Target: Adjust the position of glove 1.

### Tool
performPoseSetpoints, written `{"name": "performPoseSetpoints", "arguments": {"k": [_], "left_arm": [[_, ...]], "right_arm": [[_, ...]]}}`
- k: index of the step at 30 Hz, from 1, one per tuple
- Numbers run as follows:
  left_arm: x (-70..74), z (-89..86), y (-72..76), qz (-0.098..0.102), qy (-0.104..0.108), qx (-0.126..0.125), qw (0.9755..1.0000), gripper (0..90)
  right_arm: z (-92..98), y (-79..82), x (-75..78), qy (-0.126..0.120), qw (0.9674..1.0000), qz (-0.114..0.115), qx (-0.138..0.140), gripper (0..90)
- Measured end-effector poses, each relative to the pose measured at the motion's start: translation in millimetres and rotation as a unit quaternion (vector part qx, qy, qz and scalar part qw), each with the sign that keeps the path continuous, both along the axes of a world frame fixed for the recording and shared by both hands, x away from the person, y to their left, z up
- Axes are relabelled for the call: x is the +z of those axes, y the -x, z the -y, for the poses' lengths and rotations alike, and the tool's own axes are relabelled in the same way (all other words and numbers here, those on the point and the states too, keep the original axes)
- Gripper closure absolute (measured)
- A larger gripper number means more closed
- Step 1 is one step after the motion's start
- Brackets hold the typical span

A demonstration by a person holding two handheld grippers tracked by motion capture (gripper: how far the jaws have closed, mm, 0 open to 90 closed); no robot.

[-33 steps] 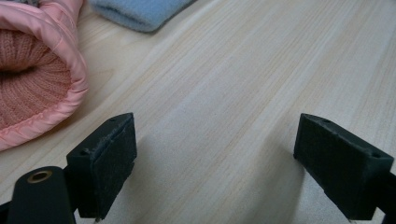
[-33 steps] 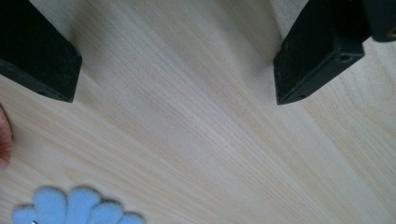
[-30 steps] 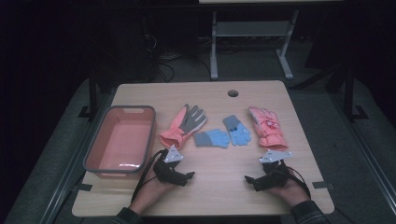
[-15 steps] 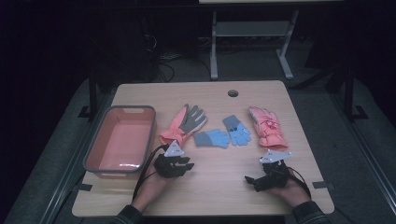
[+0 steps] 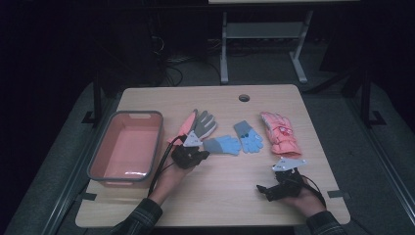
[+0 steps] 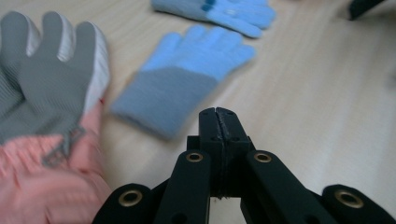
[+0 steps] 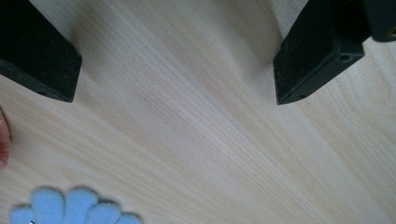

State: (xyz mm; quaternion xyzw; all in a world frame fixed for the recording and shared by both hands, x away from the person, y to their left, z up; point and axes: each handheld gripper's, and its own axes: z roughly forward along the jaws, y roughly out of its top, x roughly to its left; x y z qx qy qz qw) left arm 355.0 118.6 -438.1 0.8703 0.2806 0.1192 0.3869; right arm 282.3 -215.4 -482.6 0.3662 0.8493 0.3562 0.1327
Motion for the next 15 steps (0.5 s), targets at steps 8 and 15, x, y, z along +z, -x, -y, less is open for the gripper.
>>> {"name": "performPoseSetpoints", "arguments": {"k": [8,15], "left_arm": [[-3.4,13.9,-29.0,0.007,-0.009,0.017,0.9998,89.5],[-13.7,22.9,-39.1,0.006,-0.044,0.034,0.9984,89.4]], "right_arm": [[0.0,0.0,0.0,0.0,1.0,0.0,0.0,0.5],[0.1,-0.1,-0.1,0.0,1.0,0.001,0.001,0.5]]}}
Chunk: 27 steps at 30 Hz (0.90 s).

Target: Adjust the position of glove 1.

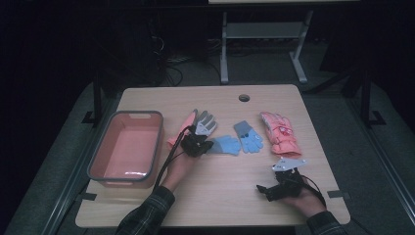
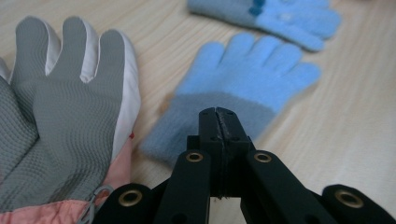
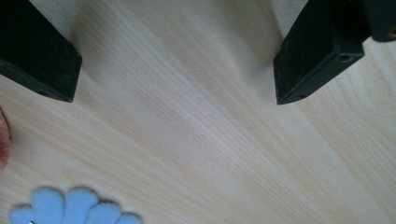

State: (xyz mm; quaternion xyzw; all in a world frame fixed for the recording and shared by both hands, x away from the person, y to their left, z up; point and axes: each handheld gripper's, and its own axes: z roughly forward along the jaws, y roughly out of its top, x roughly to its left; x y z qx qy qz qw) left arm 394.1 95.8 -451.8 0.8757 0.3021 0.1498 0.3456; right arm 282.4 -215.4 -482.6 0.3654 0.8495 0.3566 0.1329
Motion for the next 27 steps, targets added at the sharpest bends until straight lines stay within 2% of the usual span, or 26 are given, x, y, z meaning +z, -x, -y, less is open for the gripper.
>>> {"name": "performPoseSetpoints", "arguments": {"k": [1,4,7,14,16,18,19,24,27], "left_arm": [[-1.3,1.2,-0.2,0.001,-0.011,0.0,0.9999,89.5],[-3.1,4.3,0.9,-0.004,-0.024,0.001,0.9997,89.5],[-1.0,6.8,4.8,-0.014,-0.031,-0.008,0.9994,89.5],[-0.1,8.4,19.2,-0.049,-0.013,-0.036,0.9981,89.6],[0.3,8.3,23.8,-0.062,-0.006,-0.047,0.9969,89.6],[-0.1,8.7,25.7,-0.063,-0.003,-0.05,0.9967,89.6],[0.7,9.0,31.2,-0.07,-0.004,-0.06,0.9958,89.6],[7.6,10.4,29.6,-0.058,0.011,-0.06,0.9965,89.5],[7.0,14.2,18.9,-0.049,0.014,-0.054,0.9972,89.5]], "right_arm": [[0.0,0.0,0.0,0.0,1.0,0.0,0.0,0.5],[-0.3,0.5,0.2,-0.001,1.0,-0.003,-0.001,0.5],[-0.1,0.7,0.2,-0.001,1.0,-0.003,0.0,0.5],[-0.2,0.9,0.3,-0.001,1.0,-0.004,0.0,0.5],[-0.2,0.9,0.3,-0.001,1.0,-0.004,0.0,0.5],[0.0,0.8,0.2,-0.001,1.0,-0.003,0.001,0.5],[0.0,0.8,0.2,-0.001,1.0,-0.003,0.001,0.5],[0.0,0.7,0.2,0.0,1.0,-0.003,0.001,0.5],[-0.1,0.8,0.2,-0.001,1.0,-0.003,0.001,0.5]]}}
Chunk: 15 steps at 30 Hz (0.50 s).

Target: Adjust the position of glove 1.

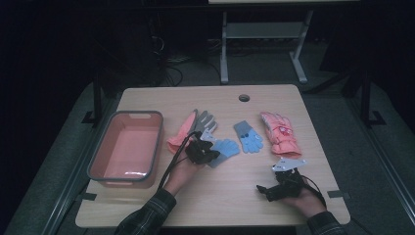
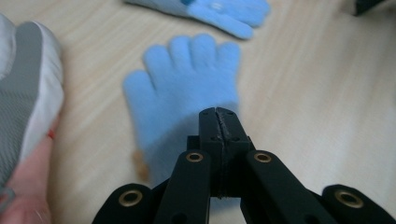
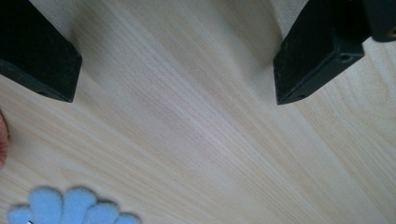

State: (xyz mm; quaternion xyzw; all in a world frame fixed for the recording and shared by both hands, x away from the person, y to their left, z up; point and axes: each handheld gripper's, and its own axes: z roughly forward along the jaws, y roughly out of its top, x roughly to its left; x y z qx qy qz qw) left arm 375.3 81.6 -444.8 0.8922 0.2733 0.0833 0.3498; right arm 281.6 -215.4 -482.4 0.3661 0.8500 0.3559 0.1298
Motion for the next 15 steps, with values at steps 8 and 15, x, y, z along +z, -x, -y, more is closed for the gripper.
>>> {"name": "performPoseSetpoints", "arguments": {"k": [8,15], "left_arm": [[-14.6,5.1,-13.2,-0.015,-0.003,0.011,0.9998,89.5],[-15.9,7.8,-2.8,-0.024,-0.002,-0.003,0.9997,89.5]], "right_arm": [[-0.1,0.5,0.2,0.0,1.0,-0.002,-0.001,0.5],[0.1,0.5,-0.1,-0.001,1.0,0.0,0.0,0.5]]}}
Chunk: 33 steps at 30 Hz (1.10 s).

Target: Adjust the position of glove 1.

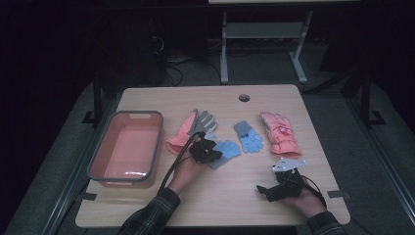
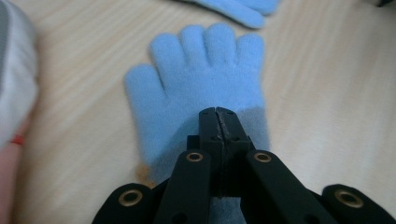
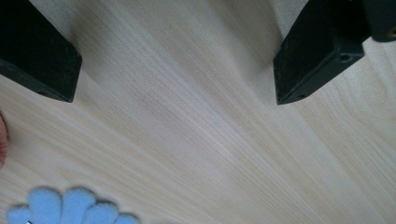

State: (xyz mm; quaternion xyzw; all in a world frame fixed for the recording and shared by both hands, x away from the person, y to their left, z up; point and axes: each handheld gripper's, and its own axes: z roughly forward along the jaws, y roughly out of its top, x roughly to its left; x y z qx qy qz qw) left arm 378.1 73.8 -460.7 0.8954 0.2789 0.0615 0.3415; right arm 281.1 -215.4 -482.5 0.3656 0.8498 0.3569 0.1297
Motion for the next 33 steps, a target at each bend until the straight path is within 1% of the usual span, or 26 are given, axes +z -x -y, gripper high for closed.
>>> {"name": "performPoseSetpoints", "arguments": {"k": [1,3,4,5,6,9,10,11,12,14,15,16,17,19,20,21,22,23,24,26,28,30,31,33], "left_arm": [[-0.3,0.6,2.5,-0.002,0.004,-0.001,1.0,89.5],[0.5,1.0,7.2,-0.007,0.001,-0.009,0.9999,89.5],[0.7,1.5,10.9,-0.012,0.004,-0.011,0.9999,89.5],[0.2,2.2,13.2,-0.017,0.013,-0.011,0.9997,89.5],[0.3,1.8,15.7,-0.022,0.012,-0.019,0.9995,89.5],[-0.3,3.7,26.8,-0.035,0.025,-0.025,0.9987,89.5],[-0.4,3.9,31.3,-0.036,0.026,-0.031,0.9985,89.5],[0.1,3.4,32.5,-0.035,0.022,-0.038,0.9984,89.5],[0.0,4.0,37.6,-0.04,0.026,-0.038,0.9981,89.5],[-0.4,4.9,44.6,-0.043,0.033,-0.04,0.9977,89.5],[-0.1,3.9,46.6,-0.043,0.029,-0.049,0.9975,89.5],[0.0,4.4,49.3,-0.046,0.038,-0.046,0.9971,89.4],[1.4,3.2,50.4,-0.045,0.039,-0.05,0.997,89.4],[3.6,1.3,50.6,-0.042,0.042,-0.052,0.9969,89.2],[10.9,-5.4,50.3,-0.031,0.05,-0.042,0.9974,89.3],[13.7,-8.8,49.9,-0.027,0.046,-0.04,0.9978,89.4],[13.7,-8.8,49.9,-0.027,0.046,-0.04,0.9978,89.4],[17.3,-18.0,49.6,-0.013,0.038,-0.029,0.9988,89.4],[17.9,-23.5,49.2,-0.008,0.029,-0.028,0.9992,89.4],[15.7,-33.2,51.2,-0.01,0.027,-0.019,0.9994,89.4],[13.0,-39.8,53.4,-0.012,0.018,-0.019,0.9996,89.4],[11.0,-43.8,55.8,-0.016,0.017,-0.018,0.9996,89.3],[9.9,-44.7,57.3,-0.019,0.021,-0.016,0.9995,89.3],[8.8,-46.0,59.3,-0.023,0.021,-0.019,0.9993,89.3]], "right_arm": [[0.0,0.0,0.0,0.0,1.0,0.0,0.0,0.5],[0.0,-0.1,0.0,0.0,1.0,0.0,0.0,0.5],[0.0,0.0,0.0,0.0,1.0,0.0,0.0,0.5],[0.0,0.0,0.0,0.0,1.0,0.0,0.0,0.5],[0.0,0.0,0.0,0.0,1.0,0.0,0.0,0.5],[0.0,0.0,0.0,0.0,1.0,0.0,0.0,0.5],[0.0,0.0,0.0,0.0,1.0,0.0,0.0,0.5],[0.0,0.0,0.0,0.0,1.0,0.0,0.0,0.5],[0.0,0.0,0.0,0.0,1.0,0.0,0.0,0.5],[0.0,0.0,0.1,0.001,1.0,-0.001,0.0,0.5],[0.0,0.0,0.1,0.0,1.0,0.0,0.0,0.5],[0.0,0.0,0.1,0.001,1.0,-0.001,0.0,0.5],[0.0,0.0,0.1,0.001,1.0,-0.001,0.0,0.5],[0.0,0.0,0.1,0.001,1.0,-0.001,0.0,0.5],[0.0,0.0,0.1,0.001,1.0,-0.001,0.0,0.5],[0.1,0.0,0.1,0.001,1.0,0.0,0.0,0.5],[0.1,0.0,0.1,0.001,1.0,0.0,0.0,0.5],[0.1,0.0,0.1,0.001,1.0,0.0,0.0,0.5],[0.1,0.0,0.1,0.001,1.0,0.0,0.0,0.5],[0.1,0.1,0.1,0.001,1.0,0.0,0.0,0.5],[0.0,0.1,0.1,0.0,1.0,0.0,0.0,0.5],[0.0,0.1,0.1,0.0,1.0,0.0,0.0,0.5],[0.0,0.1,0.1,0.0,1.0,0.0,0.0,0.5],[0.0,0.1,0.0,0.0,1.0,0.0,0.0,0.5]]}}
